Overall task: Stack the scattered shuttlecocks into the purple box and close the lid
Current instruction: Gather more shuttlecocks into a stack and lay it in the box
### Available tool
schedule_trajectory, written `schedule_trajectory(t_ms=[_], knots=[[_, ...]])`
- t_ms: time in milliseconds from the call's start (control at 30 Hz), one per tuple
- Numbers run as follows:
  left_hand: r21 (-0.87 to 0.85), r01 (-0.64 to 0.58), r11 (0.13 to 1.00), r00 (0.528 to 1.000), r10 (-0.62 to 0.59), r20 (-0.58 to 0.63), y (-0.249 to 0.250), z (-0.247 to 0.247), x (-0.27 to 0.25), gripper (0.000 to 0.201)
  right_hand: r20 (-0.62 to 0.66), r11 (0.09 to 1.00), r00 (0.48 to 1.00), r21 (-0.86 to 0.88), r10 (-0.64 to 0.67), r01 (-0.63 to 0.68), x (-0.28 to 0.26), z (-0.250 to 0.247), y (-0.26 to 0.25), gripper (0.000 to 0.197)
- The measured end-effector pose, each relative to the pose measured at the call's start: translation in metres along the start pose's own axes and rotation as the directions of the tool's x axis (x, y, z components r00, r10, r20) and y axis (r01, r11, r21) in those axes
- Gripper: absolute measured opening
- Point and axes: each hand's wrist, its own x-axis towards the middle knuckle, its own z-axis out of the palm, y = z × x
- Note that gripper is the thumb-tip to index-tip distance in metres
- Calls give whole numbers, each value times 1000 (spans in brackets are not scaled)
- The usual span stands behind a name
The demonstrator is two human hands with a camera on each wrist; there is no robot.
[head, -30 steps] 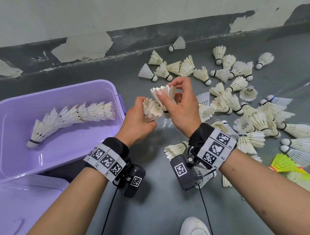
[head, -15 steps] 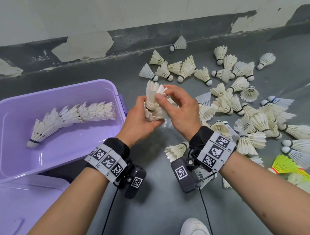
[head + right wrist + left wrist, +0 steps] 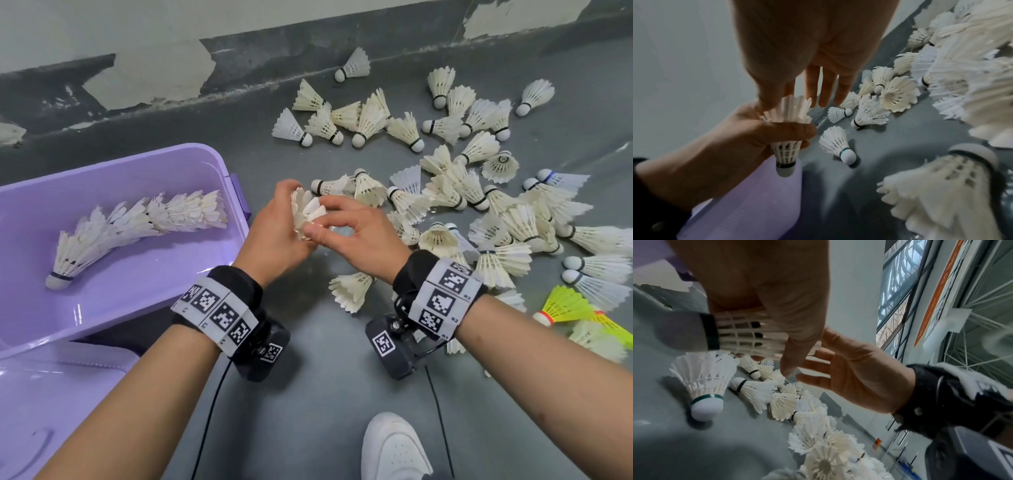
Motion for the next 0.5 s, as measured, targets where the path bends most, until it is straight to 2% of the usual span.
schedule_trajectory(t_ms=[33, 100, 133, 200, 267, 333, 400, 500], knots=[[-21, 4, 1000, 1000, -4, -8, 1, 0, -3, 64, -14, 997, 1000, 74, 28, -27, -5, -4, 1, 26], [-73, 20, 997, 999, -22, -30, 5, 2, -11, 60, -146, 966, 985, 254, 95, -55, -12, -12, 7, 35], [-96, 36, 995, 999, -39, -35, 6, 3, -15, 58, -217, 953, 966, 295, 139, -71, -15, -15, 12, 35], [-134, 85, 987, 996, -89, -20, 8, 10, -27, 57, -259, 954, 938, 249, 232, -167, -19, -19, 24, 24], [-165, 127, 978, 992, -128, 2, 10, 18, -38, 56, -186, 948, 930, 87, 316, -305, -25, -19, 39, 19], [-169, 144, 975, 990, -143, 18, 7, 25, -43, 56, -39, 921, 927, -105, 373, -375, -32, -13, 47, 26], [-157, 148, 976, 989, -145, 31, 2, 32, -49, 58, 106, 903, 923, -274, 370, -331, -41, -2, 52, 40], [-137, 170, 976, 985, -166, 45, -6, 38, -57, 61, 244, 856, 919, -493, 311, -159, -54, 11, 57, 68]])
